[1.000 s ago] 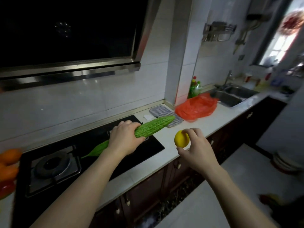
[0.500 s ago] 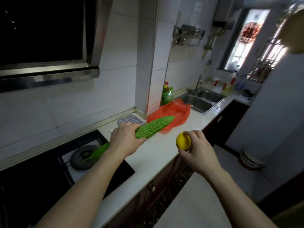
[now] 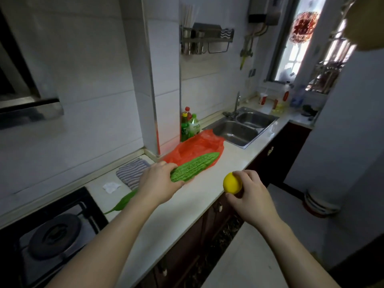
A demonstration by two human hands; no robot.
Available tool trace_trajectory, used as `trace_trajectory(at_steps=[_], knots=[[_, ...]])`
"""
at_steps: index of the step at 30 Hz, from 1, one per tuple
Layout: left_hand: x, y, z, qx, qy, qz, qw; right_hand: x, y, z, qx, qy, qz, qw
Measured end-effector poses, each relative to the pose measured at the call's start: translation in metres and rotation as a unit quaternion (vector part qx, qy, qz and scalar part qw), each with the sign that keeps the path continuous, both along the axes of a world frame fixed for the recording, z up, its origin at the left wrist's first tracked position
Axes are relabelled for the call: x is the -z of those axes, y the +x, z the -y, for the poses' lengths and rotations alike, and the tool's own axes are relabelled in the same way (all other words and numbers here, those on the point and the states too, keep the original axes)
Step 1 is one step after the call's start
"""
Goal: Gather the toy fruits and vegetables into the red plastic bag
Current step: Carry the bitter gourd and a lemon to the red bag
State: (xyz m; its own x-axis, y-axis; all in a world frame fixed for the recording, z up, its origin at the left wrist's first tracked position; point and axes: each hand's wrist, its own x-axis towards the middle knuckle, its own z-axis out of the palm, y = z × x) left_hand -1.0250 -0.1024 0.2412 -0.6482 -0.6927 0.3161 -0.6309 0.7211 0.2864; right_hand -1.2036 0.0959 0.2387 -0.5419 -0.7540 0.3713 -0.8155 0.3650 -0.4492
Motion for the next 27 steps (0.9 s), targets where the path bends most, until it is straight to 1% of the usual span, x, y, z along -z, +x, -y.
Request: trace_trajectory(at_steps=[6, 13, 19, 21, 27], knots=[[-0.011, -0.088, -0.015, -0.045, -0.004, 0.007, 0.999, -0.008, -0.102, 0.006, -0.042, -0.013, 0.003, 0.999], [-0.013, -0.148, -0.004, -0.091, -0.004, 0.005, 0.996, -0.012, -0.172, 0.032, -0.095, 0.001, 0.016, 0.995], [0.001, -0.193, 0.037, -0.101, 0.004, 0.012, 0.995, -0.005, -0.216, 0.077, -0.12, 0.011, 0.021, 0.992], [0.009, -0.21, 0.055, -0.112, 0.01, 0.003, 0.994, 0.0, -0.233, 0.096, -0.128, 0.023, 0.02, 0.991], [0.031, -0.265, 0.12, -0.117, 0.062, -0.025, 0.991, 0.007, -0.287, 0.159, -0.12, 0.052, 0.003, 0.991]])
